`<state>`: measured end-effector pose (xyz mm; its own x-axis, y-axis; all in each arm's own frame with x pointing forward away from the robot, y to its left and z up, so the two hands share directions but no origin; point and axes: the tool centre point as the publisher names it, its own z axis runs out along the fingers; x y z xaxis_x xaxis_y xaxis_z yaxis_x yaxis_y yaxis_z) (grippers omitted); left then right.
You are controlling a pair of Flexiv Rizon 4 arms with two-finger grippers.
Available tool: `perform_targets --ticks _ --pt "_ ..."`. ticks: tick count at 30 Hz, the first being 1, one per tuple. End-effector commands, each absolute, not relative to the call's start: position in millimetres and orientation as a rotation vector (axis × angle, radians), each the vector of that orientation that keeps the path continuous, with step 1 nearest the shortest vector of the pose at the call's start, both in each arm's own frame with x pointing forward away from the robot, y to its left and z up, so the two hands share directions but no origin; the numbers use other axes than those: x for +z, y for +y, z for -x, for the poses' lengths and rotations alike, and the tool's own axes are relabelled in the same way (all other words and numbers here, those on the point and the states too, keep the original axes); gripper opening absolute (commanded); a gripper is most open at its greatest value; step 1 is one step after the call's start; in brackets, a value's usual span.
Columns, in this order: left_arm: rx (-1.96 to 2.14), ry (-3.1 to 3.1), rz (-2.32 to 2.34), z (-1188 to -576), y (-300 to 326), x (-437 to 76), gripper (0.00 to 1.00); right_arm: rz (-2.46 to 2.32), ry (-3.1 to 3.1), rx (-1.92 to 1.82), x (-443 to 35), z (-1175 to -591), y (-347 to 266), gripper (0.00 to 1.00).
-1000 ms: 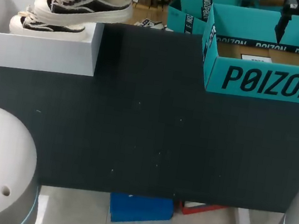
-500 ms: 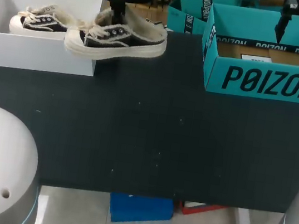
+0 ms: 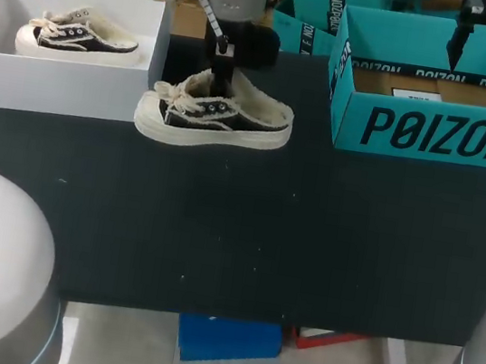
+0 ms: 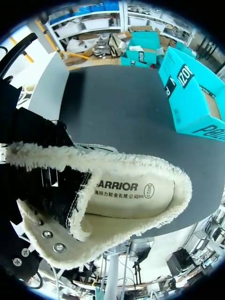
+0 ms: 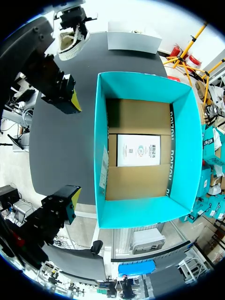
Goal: Take the shoe out of the shoebox, open the shoe tongue, remove and reinsert the insole, then place the shoe into the shoebox
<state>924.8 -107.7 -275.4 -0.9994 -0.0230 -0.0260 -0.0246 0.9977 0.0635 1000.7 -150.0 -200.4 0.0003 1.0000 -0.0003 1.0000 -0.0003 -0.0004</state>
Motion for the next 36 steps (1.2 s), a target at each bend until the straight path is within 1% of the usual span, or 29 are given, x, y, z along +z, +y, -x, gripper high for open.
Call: perform_targets --ticks 1,26,35,36 --pt "0.116 3.126 0.012 -925.4 -117.0 -299.1 0.0 2.222 -2.221 0.002 -200.2 -1000.8 -149.9 1.0" --pt "0.09 3.158 -0.094 -902.2 -118.7 -397.6 0.0 2.222 -2.221 0.002 -200.2 -1000.8 -149.9 1.0" --pt "0.104 3.167 -0.103 -900.8 -120.4 -413.5 0.0 2.222 -2.221 0.002 -200.2 -1000.8 -149.9 1.0" --pt "0.112 3.167 -0.107 -900.6 -120.7 -414.0 0.34 2.222 -2.221 0.002 -200.2 -1000.8 -149.9 1.0"
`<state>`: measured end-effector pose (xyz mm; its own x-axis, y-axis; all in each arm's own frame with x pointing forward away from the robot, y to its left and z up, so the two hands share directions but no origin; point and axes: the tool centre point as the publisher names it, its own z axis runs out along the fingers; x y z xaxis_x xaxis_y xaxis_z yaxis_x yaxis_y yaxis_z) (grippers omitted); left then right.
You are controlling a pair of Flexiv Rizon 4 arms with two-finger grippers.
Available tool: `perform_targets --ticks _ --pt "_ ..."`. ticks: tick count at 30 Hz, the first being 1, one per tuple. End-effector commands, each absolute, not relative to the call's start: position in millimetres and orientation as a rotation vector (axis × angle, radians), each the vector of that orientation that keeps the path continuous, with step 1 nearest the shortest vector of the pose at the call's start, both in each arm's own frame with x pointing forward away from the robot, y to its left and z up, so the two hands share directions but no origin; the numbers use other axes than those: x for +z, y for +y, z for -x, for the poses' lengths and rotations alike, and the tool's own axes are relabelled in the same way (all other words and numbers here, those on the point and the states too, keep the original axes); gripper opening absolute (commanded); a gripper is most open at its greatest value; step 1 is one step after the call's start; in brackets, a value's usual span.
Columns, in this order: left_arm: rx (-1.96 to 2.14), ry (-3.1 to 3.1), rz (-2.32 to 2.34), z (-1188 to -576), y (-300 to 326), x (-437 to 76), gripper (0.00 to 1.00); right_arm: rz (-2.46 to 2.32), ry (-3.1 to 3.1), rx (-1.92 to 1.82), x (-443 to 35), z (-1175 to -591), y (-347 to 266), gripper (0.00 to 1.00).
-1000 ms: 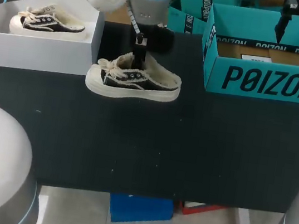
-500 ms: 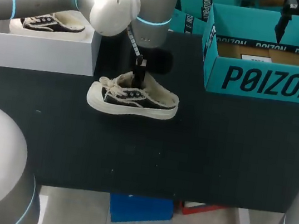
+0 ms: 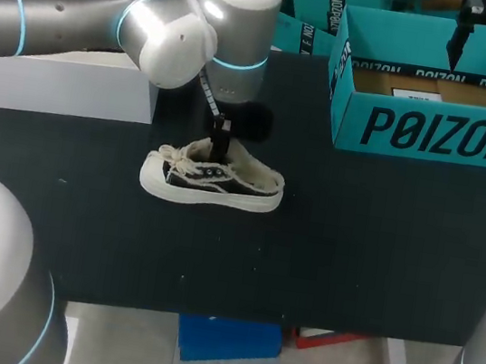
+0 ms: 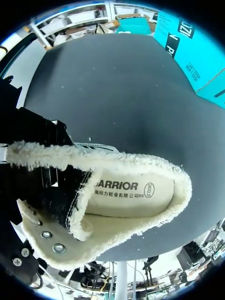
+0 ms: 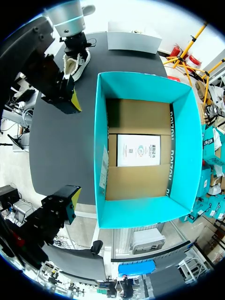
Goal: Take the shoe out of the shoebox, open the shoe tongue, remove and reinsert the insole, then place the shoe into the shoebox
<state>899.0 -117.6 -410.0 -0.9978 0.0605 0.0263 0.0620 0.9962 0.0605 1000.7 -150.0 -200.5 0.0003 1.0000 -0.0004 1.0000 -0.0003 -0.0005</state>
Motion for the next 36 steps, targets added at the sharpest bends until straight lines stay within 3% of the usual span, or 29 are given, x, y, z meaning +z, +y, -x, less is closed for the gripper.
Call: perform_targets --ticks 1,2,10,22,36 --pt "-0.115 -3.108 0.104 -900.6 -120.9 -414.3 0.69 2.222 -2.221 0.002 -200.2 -1000.8 -149.9 1.0" --pt "-0.114 -3.102 0.099 -900.4 -120.9 -414.5 1.0 2.222 -2.221 0.002 -200.2 -1000.8 -149.9 1.0" --pt "-0.061 -3.111 0.106 -908.5 -117.9 -362.6 1.0 2.222 -2.221 0.002 -200.2 -1000.8 -149.9 1.0" --pt "0.396 -3.034 0.128 -882.4 -86.0 -269.4 1.0 2.222 -2.221 0.002 -200.2 -1000.8 -149.9 1.0" --pt "0.813 -2.964 0.123 -869.5 -25.0 -245.8 1.0 2.222 -2.221 0.002 -200.2 -1000.8 -149.9 1.0"
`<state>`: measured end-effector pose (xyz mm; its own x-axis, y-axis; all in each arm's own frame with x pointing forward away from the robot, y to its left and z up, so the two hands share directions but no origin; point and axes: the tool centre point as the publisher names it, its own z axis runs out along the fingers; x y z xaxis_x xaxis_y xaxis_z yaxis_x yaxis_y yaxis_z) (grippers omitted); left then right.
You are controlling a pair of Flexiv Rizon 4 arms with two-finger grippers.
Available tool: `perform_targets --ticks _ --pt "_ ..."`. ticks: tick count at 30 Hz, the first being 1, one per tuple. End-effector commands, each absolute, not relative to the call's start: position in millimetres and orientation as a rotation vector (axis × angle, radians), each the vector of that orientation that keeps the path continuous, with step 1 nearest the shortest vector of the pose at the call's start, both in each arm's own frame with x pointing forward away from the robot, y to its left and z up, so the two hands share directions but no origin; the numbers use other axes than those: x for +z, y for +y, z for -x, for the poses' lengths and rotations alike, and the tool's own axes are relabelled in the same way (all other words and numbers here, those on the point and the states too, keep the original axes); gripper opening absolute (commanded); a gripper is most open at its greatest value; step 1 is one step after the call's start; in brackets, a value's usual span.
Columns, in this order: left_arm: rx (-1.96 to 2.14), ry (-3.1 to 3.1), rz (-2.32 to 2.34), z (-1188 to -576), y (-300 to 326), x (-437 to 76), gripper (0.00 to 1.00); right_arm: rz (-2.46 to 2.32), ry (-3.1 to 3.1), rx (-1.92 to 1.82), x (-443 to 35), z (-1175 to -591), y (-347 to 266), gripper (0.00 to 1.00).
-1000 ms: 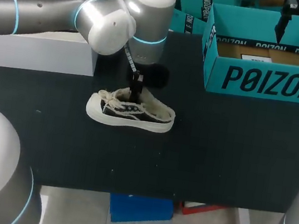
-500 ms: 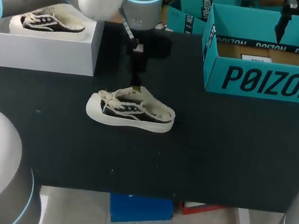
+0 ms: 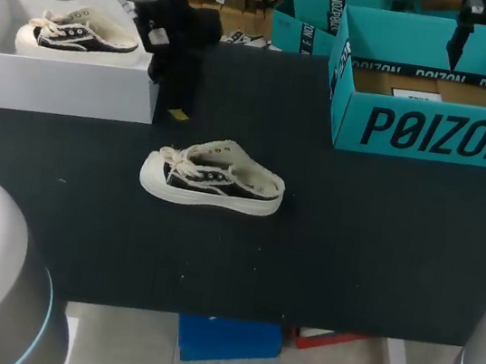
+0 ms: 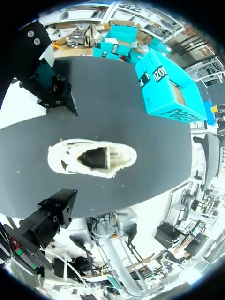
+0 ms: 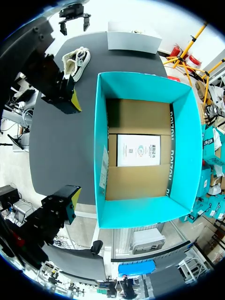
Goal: Take the shoe out of the shoebox, open the shoe tongue, remove and reinsert the insole, then place the shoe into the shoebox
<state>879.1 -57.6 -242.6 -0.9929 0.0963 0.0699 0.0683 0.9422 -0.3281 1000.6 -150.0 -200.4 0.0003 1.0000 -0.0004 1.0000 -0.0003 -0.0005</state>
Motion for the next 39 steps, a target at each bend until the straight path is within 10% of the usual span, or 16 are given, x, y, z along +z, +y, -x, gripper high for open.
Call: perform_targets --ticks 1,39 --pt "0.823 -2.962 0.116 -868.9 -21.2 -246.6 1.0 2.222 -2.221 0.002 -200.2 -1000.8 -149.9 1.0" --pt "0.924 -2.871 0.067 -869.9 5.7 -257.0 1.0 2.222 -2.221 0.002 -200.2 -1000.8 -149.9 1.0"
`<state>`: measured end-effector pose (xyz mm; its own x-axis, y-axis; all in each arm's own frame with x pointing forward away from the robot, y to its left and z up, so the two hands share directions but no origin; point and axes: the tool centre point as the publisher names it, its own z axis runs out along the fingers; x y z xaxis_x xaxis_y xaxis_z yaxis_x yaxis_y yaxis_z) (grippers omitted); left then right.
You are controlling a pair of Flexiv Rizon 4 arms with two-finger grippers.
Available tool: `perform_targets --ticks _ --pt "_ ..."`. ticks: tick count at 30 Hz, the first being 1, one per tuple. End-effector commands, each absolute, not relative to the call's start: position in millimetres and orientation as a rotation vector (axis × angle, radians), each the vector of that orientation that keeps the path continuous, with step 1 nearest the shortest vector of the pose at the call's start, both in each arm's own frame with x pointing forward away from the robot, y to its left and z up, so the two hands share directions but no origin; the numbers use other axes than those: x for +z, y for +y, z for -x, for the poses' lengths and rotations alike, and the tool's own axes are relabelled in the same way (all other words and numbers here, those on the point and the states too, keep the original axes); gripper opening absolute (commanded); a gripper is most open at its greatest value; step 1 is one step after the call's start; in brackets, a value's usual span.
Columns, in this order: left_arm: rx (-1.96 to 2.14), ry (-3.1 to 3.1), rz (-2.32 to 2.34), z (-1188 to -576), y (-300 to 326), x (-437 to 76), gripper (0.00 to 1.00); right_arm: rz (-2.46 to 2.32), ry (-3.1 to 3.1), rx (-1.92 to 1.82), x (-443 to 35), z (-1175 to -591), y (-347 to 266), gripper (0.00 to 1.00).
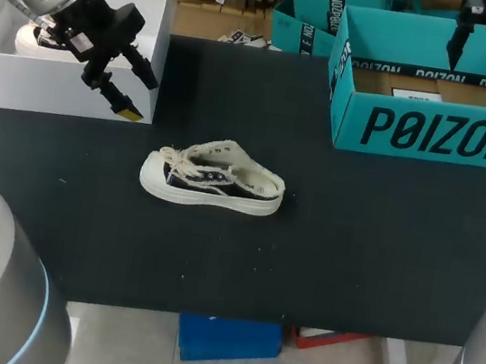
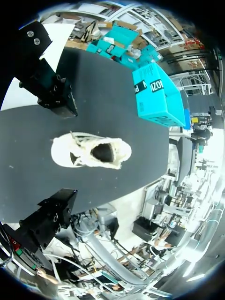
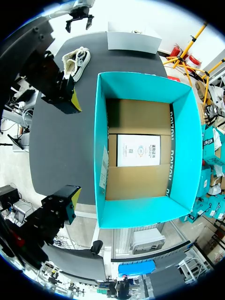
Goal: Take the shoe out of the shoebox, open the shoe tongue, remove and reinsert the insole, then place the shoe into the shoebox
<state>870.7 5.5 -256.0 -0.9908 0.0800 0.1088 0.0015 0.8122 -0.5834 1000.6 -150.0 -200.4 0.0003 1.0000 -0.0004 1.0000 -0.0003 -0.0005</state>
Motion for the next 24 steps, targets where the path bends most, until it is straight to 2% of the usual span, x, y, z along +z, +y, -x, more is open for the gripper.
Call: perform_targets --ticks 1,8,13,24 --pt "0.924 -2.871 0.067 -869.9 5.7 -257.0 1.0 2.222 -2.221 0.002 -200.2 -1000.8 -149.9 1.0" --pt "0.924 -2.871 0.067 -869.9 5.7 -257.0 1.0 2.189 -2.269 -0.049 -197.0 -992.9 -143.7 1.0" --pt "0.924 -2.871 0.067 -869.9 5.7 -257.0 1.0 1.937 -2.613 0.006 -194.8 -953.9 -110.0 1.0" --pt "0.924 -2.871 0.067 -869.9 5.7 -257.0 1.0 1.225 -3.142 -0.299 -219.0 -887.1 -46.9 1.0"
